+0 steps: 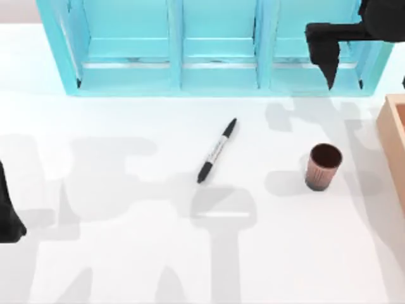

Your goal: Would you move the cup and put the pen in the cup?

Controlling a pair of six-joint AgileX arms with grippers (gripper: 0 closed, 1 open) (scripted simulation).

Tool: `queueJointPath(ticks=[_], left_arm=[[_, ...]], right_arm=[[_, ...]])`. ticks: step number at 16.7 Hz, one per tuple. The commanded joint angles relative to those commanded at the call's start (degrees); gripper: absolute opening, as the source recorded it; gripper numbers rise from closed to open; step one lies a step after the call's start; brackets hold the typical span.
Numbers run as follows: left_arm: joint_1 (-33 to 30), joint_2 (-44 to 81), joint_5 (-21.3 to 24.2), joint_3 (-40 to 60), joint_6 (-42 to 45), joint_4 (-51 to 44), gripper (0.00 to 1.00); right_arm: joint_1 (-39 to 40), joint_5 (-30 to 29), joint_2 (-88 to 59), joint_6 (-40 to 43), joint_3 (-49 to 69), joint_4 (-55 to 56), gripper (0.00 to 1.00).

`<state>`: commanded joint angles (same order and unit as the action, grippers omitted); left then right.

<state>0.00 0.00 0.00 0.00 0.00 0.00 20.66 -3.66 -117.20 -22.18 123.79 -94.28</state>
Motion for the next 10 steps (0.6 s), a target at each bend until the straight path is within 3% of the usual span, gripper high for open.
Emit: queueJointPath(ticks=[4, 10], left_arm=[[0.0, 0.0, 0.0, 0.0, 0.0, 0.0, 1.0], [0.0, 0.0, 0.0, 0.0, 0.0, 0.0, 1.0]], right_arm=[[1.8, 1.5, -3.2, -6.1, -0.1, 4.3, 1.0], [7.0, 5.4, -11.1, -21.8, -0.7, 15.9, 1.0]])
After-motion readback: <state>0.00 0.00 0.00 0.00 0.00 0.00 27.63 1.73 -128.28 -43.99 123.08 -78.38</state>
